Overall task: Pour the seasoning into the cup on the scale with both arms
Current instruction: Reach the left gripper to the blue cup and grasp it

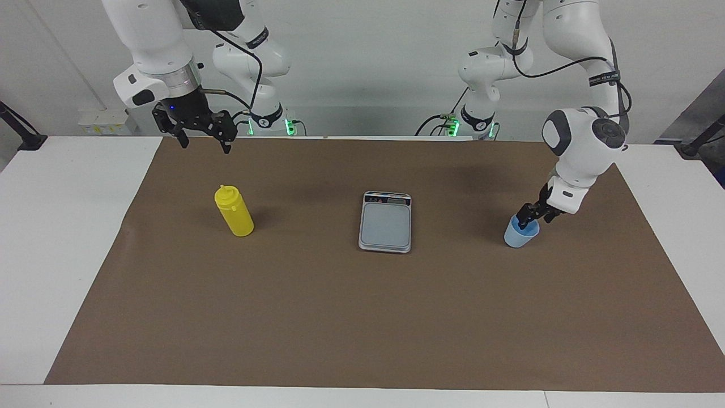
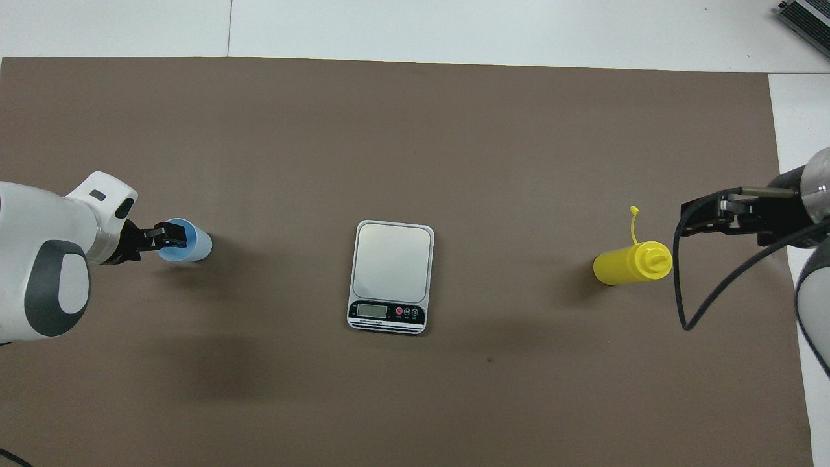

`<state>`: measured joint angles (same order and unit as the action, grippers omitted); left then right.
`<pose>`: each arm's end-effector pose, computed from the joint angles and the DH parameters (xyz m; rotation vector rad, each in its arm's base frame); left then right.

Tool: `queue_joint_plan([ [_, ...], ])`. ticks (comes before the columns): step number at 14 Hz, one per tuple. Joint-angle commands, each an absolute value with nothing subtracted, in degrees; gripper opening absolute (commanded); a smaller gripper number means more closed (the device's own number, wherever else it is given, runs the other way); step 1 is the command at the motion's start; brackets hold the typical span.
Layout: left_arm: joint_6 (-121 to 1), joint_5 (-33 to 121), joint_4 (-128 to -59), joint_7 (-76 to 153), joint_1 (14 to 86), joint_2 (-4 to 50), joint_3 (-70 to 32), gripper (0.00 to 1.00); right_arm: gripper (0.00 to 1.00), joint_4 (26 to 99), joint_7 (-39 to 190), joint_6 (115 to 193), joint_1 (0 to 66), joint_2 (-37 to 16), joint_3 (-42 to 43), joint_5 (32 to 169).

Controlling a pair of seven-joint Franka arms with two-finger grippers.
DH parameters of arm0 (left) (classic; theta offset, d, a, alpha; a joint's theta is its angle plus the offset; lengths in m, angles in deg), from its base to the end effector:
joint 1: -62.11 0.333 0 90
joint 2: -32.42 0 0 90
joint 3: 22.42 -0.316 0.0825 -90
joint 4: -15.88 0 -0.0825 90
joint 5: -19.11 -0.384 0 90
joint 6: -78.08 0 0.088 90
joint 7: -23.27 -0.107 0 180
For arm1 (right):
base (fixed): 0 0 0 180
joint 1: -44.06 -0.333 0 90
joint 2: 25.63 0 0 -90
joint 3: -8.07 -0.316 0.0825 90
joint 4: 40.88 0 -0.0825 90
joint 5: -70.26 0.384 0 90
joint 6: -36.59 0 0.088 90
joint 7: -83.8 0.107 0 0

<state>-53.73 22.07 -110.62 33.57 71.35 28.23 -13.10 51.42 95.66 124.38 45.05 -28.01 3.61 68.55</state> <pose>0.5404 -0.0014 0.3496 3.0717 0.3283 0.0242 0.5363 0.0301 0.6250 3.0950 -0.2281 -0.0505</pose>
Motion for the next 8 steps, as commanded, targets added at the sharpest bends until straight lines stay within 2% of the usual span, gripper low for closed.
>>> queue_joint_plan([
  [1, -55.33, 22.45, -111.21, 34.26, 70.72, 27.84, -13.19, 0.19, 1.00, 52.72, 94.70, 124.31, 45.73, -29.23, 3.24, 68.50],
  [2, -55.25, 22.45, -111.30, 34.00, 70.81, 27.84, -13.19, 0.03, 1.00, 52.72, 94.70, 124.31, 45.73, -29.23, 3.33, 68.59],
  [3, -55.16, 22.45, -111.30, 33.82, 70.72, 27.58, -13.19, 0.00, 1.00, 52.72, 94.70, 124.31, 45.73, -29.23, 3.24, 68.59],
  [6, -52.80, 22.36, -108.94, 33.73, 70.72, 26.71, -13.10, 0.00, 1.00, 52.72, 94.70, 124.31, 45.73, -29.23, 3.33, 68.59],
  [8, -47.10, 22.36, -103.33, 33.56, 70.72, 25.74, -13.10, 0.00, 1.00, 52.72, 94.70, 124.31, 45.73, -29.23, 3.33, 68.50],
])
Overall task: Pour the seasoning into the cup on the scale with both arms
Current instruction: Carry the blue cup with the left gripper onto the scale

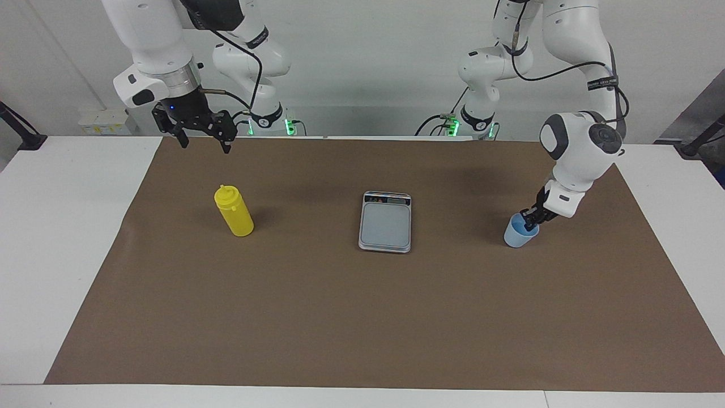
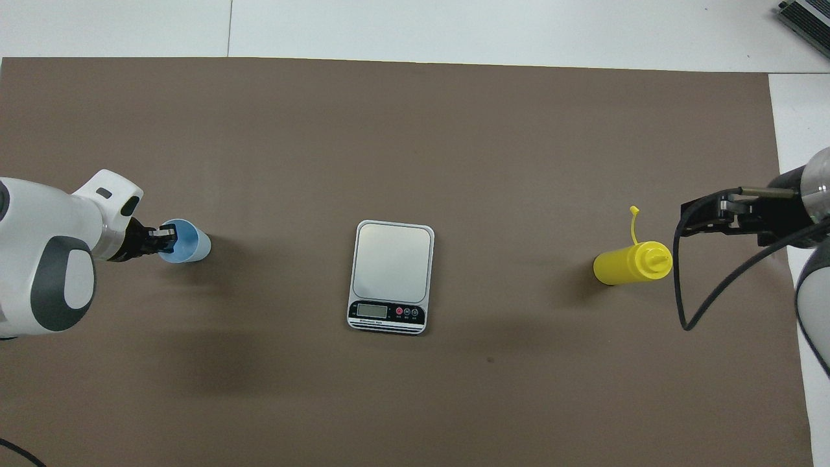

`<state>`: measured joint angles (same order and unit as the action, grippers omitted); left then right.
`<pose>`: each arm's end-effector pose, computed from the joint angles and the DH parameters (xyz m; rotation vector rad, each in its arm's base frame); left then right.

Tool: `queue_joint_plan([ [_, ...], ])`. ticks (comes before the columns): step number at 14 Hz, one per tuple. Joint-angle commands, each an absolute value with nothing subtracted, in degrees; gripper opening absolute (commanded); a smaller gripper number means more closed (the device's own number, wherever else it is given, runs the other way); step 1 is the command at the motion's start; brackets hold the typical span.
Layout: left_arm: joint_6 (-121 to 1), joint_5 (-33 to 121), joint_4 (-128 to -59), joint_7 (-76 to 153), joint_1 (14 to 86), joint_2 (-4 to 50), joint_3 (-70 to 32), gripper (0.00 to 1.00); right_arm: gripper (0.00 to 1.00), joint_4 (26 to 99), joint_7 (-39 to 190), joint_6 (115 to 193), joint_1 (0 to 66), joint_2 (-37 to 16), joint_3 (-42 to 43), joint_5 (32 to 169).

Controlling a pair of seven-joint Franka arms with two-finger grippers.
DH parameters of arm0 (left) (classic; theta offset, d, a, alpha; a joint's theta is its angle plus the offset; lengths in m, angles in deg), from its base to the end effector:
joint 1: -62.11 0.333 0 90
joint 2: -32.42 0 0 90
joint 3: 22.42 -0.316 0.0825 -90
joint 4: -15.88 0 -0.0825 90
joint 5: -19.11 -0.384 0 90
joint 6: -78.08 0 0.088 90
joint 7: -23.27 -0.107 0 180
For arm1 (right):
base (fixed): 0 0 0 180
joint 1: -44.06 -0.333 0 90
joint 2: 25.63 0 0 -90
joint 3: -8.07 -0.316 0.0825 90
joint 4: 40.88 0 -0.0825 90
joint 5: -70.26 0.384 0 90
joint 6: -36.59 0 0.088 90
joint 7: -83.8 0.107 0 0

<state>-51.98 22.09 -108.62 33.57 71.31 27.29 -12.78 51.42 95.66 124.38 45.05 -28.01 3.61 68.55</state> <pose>0.5476 -0.0049 0.3534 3.0697 0.3175 0.0052 0.5363 0.0301 0.6250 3.0950 -0.2281 -0.0505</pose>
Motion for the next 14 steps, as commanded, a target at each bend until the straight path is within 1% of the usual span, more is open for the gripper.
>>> queue_joint_plan([
  [1, -43.85, 22.36, -99.99, 33.47, 70.63, 25.74, -13.01, 0.00, 1.00, 52.72, 94.61, 124.31, 45.73, -29.23, 3.24, 68.50],
  [3, -39.79, 22.36, -95.76, 33.47, 69.76, 26.35, -12.49, 0.00, 1.00, 52.72, 94.61, 124.31, 45.73, -29.23, 3.24, 68.59],
  [6, -34.61, 22.44, -91.18, 33.73, 66.07, 27.92, -12.40, 0.00, 1.00, 52.72, 94.61, 124.31, 45.73, -29.23, 3.24, 68.59],
  [8, -31.97, 22.45, -89.77, 34.43, 63.09, 29.24, -12.05, 0.00, 1.00, 52.72, 94.70, 124.31, 45.73, -29.23, 3.24, 68.50],
  [10, -30.29, 22.36, -88.71, 35.05, 59.40, 29.43, -11.26, 0.00, 1.00, 52.72, 94.70, 124.31, 45.73, -29.23, 3.33, 68.59],
  [14, -32.03, 22.09, -89.41, 43.64, 50.26, 29.34, -10.99, 0.00, 1.00, 52.72, 94.70, 124.31, 45.73, -29.23, 3.33, 68.59],
])
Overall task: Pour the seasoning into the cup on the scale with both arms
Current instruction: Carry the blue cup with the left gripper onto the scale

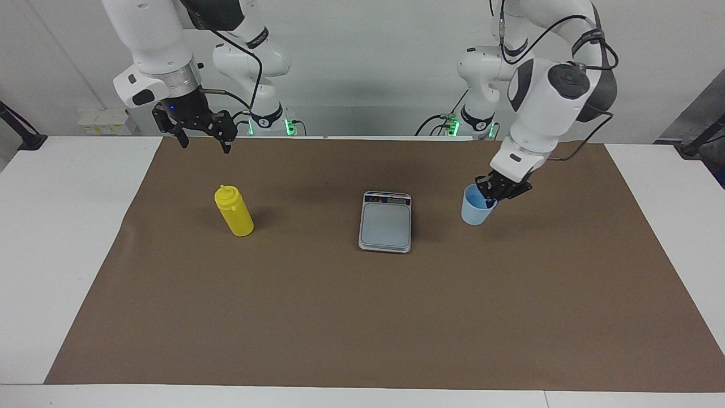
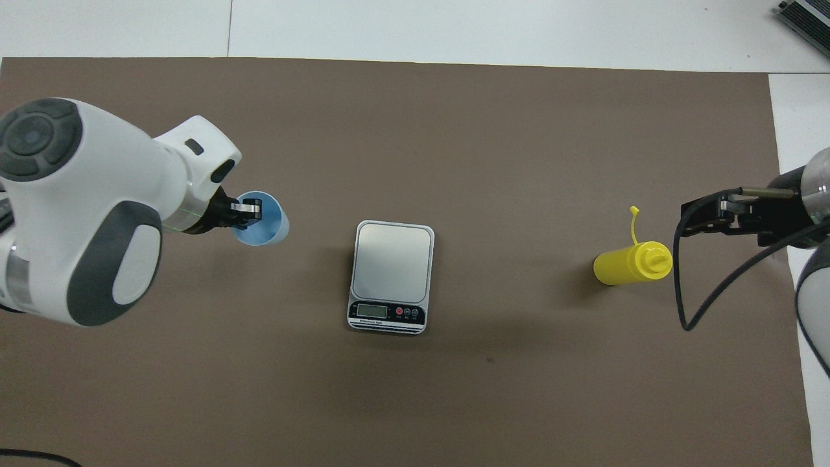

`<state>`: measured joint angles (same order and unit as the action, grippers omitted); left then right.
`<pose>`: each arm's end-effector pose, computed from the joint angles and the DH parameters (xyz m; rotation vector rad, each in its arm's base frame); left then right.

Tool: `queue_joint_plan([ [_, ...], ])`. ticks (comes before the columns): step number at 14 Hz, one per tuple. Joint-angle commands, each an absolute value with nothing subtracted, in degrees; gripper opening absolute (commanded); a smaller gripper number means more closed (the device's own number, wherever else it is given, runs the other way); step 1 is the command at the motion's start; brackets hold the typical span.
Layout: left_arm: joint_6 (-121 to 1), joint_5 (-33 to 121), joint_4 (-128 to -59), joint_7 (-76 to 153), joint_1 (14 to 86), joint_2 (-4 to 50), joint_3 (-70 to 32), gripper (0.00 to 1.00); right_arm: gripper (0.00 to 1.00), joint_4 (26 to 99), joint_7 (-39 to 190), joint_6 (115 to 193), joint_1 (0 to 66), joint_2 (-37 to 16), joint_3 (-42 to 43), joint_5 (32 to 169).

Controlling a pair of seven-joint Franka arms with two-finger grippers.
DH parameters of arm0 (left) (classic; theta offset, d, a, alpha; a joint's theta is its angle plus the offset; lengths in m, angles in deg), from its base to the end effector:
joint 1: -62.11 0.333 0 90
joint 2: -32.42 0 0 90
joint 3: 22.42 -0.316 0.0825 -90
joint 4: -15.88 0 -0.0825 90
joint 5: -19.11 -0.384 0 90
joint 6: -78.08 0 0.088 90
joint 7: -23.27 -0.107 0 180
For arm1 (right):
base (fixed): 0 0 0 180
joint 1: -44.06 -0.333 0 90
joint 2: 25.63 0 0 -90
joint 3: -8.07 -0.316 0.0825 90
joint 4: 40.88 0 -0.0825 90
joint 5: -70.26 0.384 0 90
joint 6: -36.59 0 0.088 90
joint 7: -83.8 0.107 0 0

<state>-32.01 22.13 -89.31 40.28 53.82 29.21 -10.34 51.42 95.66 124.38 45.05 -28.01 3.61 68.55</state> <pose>0.5445 -0.2039 0.4974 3.0729 -0.0627 0.0143 0.5363 0.0301 0.6250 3.0950 -0.2281 -0.0505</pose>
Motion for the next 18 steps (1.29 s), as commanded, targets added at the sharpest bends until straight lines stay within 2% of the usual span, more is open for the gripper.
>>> queue_joint_plan([
  [1, -33.78, 22.09, -89.59, 46.71, 48.15, 28.56, -10.99, 0.00, 1.00, 52.72, 94.61, 124.31, 45.73, -29.23, 3.33, 68.59],
  [4, -40.73, 22.01, -92.48, 53.67, 42.52, 27.49, -10.99, 0.00, 1.00, 52.72, 94.70, 124.31, 45.73, -29.23, 3.33, 68.59],
  [9, -46.89, 20.87, -92.31, 58.86, 37.68, 21.26, -11.17, 0.00, 1.00, 52.72, 94.70, 124.31, 45.73, -29.23, 3.33, 68.59],
  [18, -50.32, 17.88, -92.67, 60.28, 36.97, 18.26, -11.08, 0.00, 1.00, 52.81, 94.88, 125.18, 47.13, -29.23, 3.42, 68.59],
])
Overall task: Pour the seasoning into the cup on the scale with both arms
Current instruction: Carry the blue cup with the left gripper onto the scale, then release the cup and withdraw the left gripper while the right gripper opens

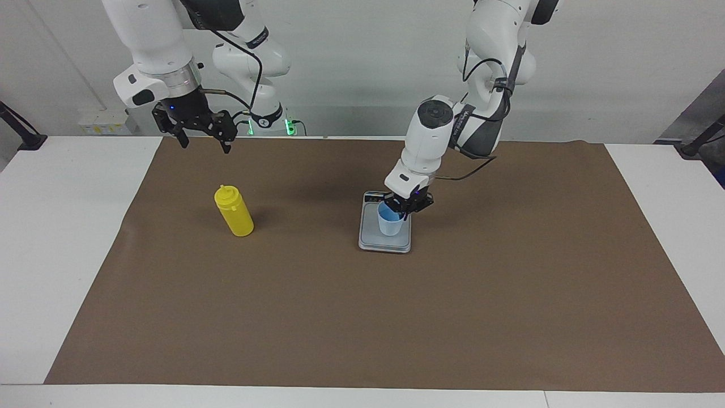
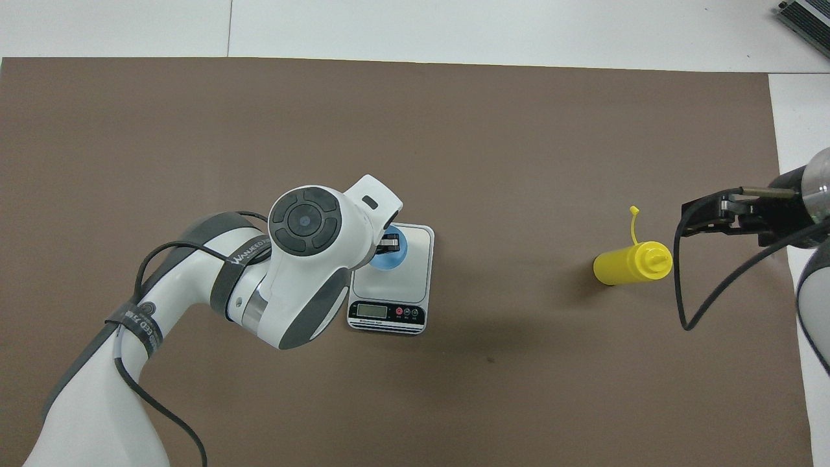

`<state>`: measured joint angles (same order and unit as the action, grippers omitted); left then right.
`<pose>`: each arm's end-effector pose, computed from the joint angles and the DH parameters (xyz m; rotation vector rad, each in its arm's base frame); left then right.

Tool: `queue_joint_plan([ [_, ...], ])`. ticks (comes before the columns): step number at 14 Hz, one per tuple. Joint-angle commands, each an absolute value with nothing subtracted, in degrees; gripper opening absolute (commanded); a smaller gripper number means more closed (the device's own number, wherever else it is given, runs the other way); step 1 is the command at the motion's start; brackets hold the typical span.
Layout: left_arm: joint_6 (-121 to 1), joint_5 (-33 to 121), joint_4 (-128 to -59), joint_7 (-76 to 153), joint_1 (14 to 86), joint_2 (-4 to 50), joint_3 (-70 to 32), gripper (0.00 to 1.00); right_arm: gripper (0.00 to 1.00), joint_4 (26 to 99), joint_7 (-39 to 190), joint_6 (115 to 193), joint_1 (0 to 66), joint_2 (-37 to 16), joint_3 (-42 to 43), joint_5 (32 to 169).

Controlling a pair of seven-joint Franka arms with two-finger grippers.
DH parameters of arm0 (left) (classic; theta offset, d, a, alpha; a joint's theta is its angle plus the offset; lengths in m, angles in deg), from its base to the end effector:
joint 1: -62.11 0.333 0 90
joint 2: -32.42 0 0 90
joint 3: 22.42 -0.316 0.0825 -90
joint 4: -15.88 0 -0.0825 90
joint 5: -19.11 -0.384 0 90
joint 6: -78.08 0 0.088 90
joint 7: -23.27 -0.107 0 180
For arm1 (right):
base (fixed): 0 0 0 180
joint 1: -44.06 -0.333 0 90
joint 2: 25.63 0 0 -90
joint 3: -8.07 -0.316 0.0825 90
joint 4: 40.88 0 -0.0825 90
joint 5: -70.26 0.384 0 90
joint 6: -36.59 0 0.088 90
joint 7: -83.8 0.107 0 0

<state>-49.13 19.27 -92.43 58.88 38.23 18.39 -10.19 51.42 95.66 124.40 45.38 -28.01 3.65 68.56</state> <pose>0.5061 -0.3611 0.3880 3.0447 0.0021 0.0641 0.5366 0.0267 0.6250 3.0946 -0.2381 -0.0502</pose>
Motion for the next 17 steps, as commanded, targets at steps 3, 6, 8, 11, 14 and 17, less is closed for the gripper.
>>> queue_joint_plan([
  [3, -49.98, 17.88, -92.14, 60.28, 37.06, 18.26, -11.17, 1.00, 0.99, 55.44, 98.28, 132.47, 47.05, -29.50, 3.41, 68.59],
  [6, -44.56, 16.48, -89.26, 59.49, 39.50, 20.62, -12.13, 1.00, 0.76, 56.67, 109.43, 134.84, 47.49, -29.32, 3.50, 72.18],
  [8, -39.18, 14.54, -86.87, 58.79, 42.31, 23.00, -12.13, 1.00, 0.80, 58.43, 117.76, 138.27, 48.54, -29.24, 3.41, 73.51],
  [11, -34.17, 14.71, -86.07, 48.81, 48.28, 27.39, -12.22, 1.00, 1.00, 60.71, 133.42, 142.75, 48.81, -28.18, 3.41, 73.69],
  [14, -28.54, 15.68, -86.07, 36.05, 54.53, 31.61, -12.31, 1.00, 1.00, 60.90, 137.33, 143.73, 52.39, -25.03, 3.41, 79.11],
  [17, -24.50, 17.52, -85.99, 25.60, 59.37, 34.52, -12.66, 1.00, 1.00, 60.90, 137.24, 143.12, 56.62, -20.29, 3.42, 82.56],
])
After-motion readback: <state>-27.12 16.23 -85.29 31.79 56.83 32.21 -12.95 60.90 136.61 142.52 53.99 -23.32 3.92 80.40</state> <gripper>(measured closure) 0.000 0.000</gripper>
